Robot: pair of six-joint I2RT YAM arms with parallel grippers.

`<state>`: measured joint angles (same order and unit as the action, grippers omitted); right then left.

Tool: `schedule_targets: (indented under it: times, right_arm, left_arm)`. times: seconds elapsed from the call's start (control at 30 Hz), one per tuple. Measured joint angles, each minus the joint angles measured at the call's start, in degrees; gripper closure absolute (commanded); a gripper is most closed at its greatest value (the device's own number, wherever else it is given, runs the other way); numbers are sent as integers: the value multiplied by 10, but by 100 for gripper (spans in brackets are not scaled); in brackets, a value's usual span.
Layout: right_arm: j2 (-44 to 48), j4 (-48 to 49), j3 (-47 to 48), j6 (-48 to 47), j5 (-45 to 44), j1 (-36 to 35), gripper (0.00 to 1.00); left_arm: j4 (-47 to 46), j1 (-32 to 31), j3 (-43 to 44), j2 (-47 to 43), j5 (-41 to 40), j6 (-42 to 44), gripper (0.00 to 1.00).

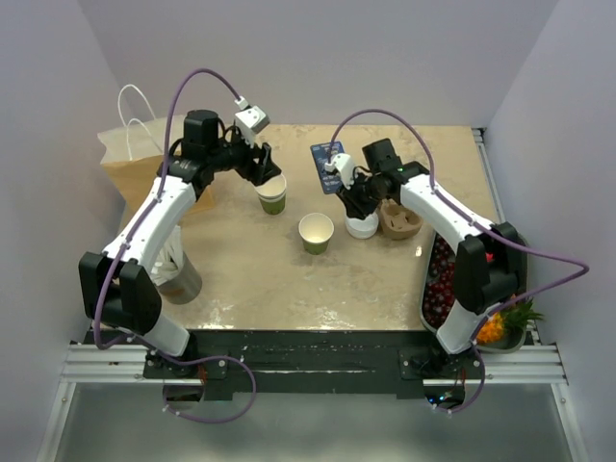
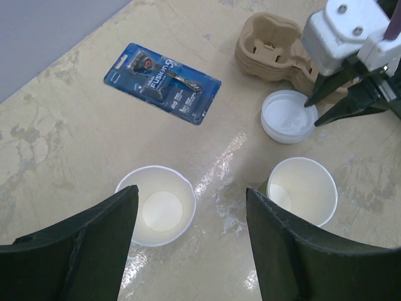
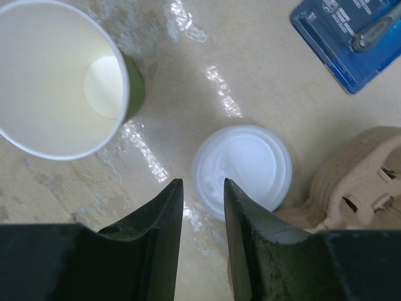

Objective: Pack the takeout coffee

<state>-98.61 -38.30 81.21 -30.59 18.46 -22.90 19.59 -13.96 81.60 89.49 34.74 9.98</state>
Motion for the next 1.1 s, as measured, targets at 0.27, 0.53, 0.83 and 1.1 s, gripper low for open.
schedule_targets:
  times: [0.27,0.53,0.83,1.1]
  right_arm:
    - [-62,25,16,65,-52,-23,75]
    - [-74,28,22,106,-74,-31,74]
    - [-75,32,23,126,-87,-59,79]
    - [-93,36,23,134,-123,-59,70]
  left_arm:
    - [-12,0,0,-4,-5,-6,26]
    - [-16,0,0,-4,-7,-14,26]
    - [-18,0,0,-3,-9,-14,25]
    - [-19,0,0,-1,-11,-14,25]
